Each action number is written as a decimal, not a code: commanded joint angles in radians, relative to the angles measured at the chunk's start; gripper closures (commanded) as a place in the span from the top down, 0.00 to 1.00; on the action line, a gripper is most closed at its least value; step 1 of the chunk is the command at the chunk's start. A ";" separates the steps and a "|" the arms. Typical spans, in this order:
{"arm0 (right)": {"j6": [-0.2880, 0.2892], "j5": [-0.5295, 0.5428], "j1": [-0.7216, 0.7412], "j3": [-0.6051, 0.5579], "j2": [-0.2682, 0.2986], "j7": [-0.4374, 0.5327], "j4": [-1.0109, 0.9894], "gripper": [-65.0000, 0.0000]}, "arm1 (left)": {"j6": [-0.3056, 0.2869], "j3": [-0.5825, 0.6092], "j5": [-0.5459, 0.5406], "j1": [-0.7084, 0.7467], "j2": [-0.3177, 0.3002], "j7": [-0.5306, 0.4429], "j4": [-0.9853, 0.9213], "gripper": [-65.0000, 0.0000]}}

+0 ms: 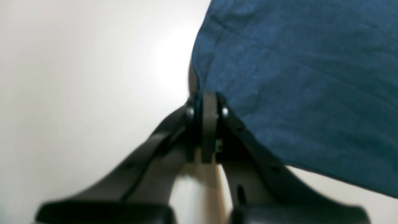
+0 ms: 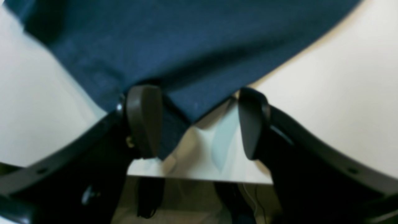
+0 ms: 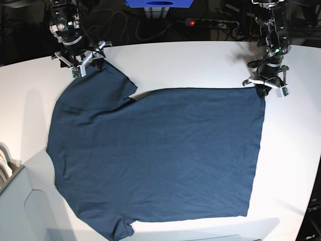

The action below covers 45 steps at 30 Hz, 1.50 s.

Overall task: Fold the T-shirt properly
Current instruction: 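Grasp the shoulder corners with both grippers and pull them taut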

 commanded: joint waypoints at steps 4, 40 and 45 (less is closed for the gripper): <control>0.011 0.004 -0.021 -0.011 0.004 -0.086 -0.023 0.27 | 0.002 -0.005 0.001 0.017 -0.010 0.012 0.011 0.00; 0.125 -0.183 -0.239 0.138 0.015 -0.083 0.233 0.00 | 0.002 -0.103 0.001 0.326 0.039 0.009 0.302 0.00; 0.191 -0.183 -0.290 0.198 -0.033 -0.014 0.252 0.00 | 0.002 -0.097 0.001 0.363 0.040 0.007 0.302 0.00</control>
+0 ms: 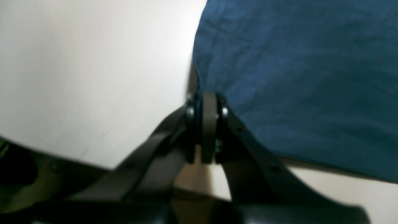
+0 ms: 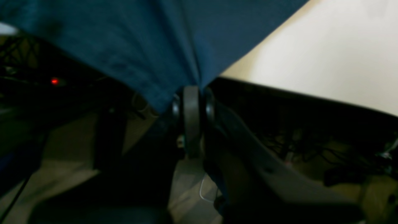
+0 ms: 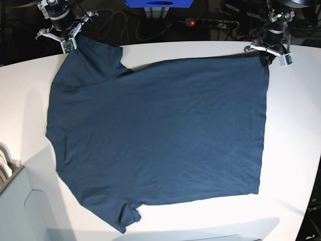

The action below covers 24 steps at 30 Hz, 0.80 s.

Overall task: Fold the T-shirt properly
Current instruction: 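Grasp the shoulder corners with both grippers and pull them taut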

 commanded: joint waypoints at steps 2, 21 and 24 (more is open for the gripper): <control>0.025 -0.002 -0.031 0.008 -0.011 0.044 0.018 0.00 | 0.002 -0.005 -0.003 0.009 -0.007 -0.022 0.016 0.00; 0.027 0.000 -0.113 0.079 -0.072 0.230 0.022 0.00 | 0.002 -0.013 0.001 0.017 -0.007 -0.022 0.015 0.00; 0.027 0.000 -0.093 0.097 -0.077 0.232 0.051 0.00 | 0.002 -0.013 0.003 0.015 -0.007 -0.022 0.015 0.00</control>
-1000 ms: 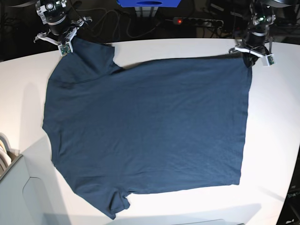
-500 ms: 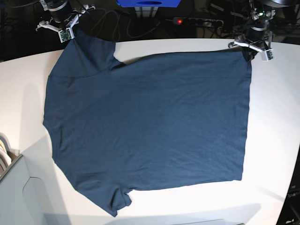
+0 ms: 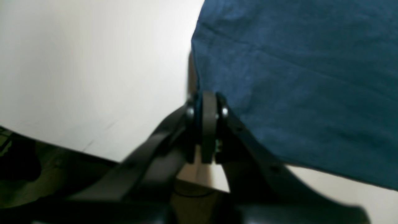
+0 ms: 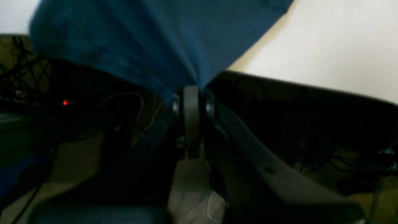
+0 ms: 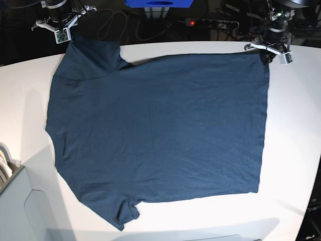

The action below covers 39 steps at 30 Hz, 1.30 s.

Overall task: Fold the T-shirt properly
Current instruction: 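Grasp the shoulder corners with both grippers and pull them taut, then lift the shoulder edge and fold it over the shirt body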

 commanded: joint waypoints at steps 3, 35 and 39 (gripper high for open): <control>0.012 0.003 0.004 0.008 0.002 0.026 0.052 0.00 | 0.001 -0.008 -0.001 0.001 -0.009 -0.022 0.016 0.00; 0.161 0.003 0.689 -0.015 0.005 -0.318 0.018 0.00 | 0.004 -0.010 0.002 -0.332 -0.009 -0.016 -0.013 0.00; 0.161 0.003 0.784 -0.041 0.008 -0.317 -0.071 0.00 | 0.004 -0.010 0.002 -0.388 -0.009 -0.016 -0.050 0.00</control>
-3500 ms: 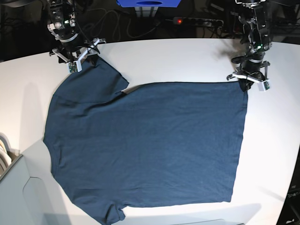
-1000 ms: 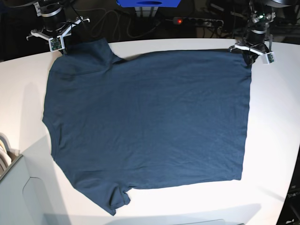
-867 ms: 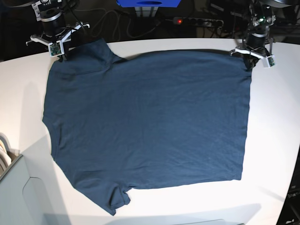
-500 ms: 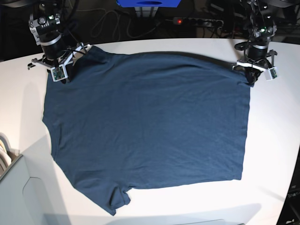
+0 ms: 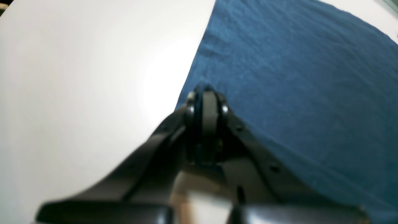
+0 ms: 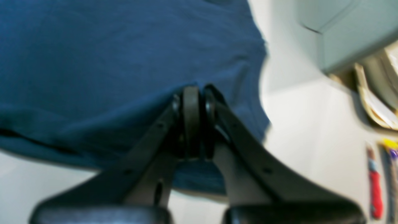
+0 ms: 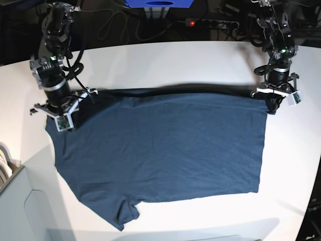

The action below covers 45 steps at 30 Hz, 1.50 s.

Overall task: Fold the T-shirt properly
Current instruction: 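Lift the shoulder edge and fold it over the shirt body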

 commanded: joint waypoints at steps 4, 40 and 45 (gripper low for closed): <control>0.005 -0.003 0.104 0.004 0.009 0.032 -0.078 0.00 | 0.001 -0.007 -0.005 -0.043 -0.020 -0.028 -0.015 0.00; 0.005 -0.003 0.371 0.010 0.049 0.144 -0.403 0.00 | 0.001 0.003 -0.005 -0.286 -0.019 -0.032 -0.288 0.00; 0.005 -0.003 0.369 0.009 0.044 0.145 -0.406 0.00 | 0.000 0.003 -0.005 -0.287 -0.019 -0.032 -0.305 0.00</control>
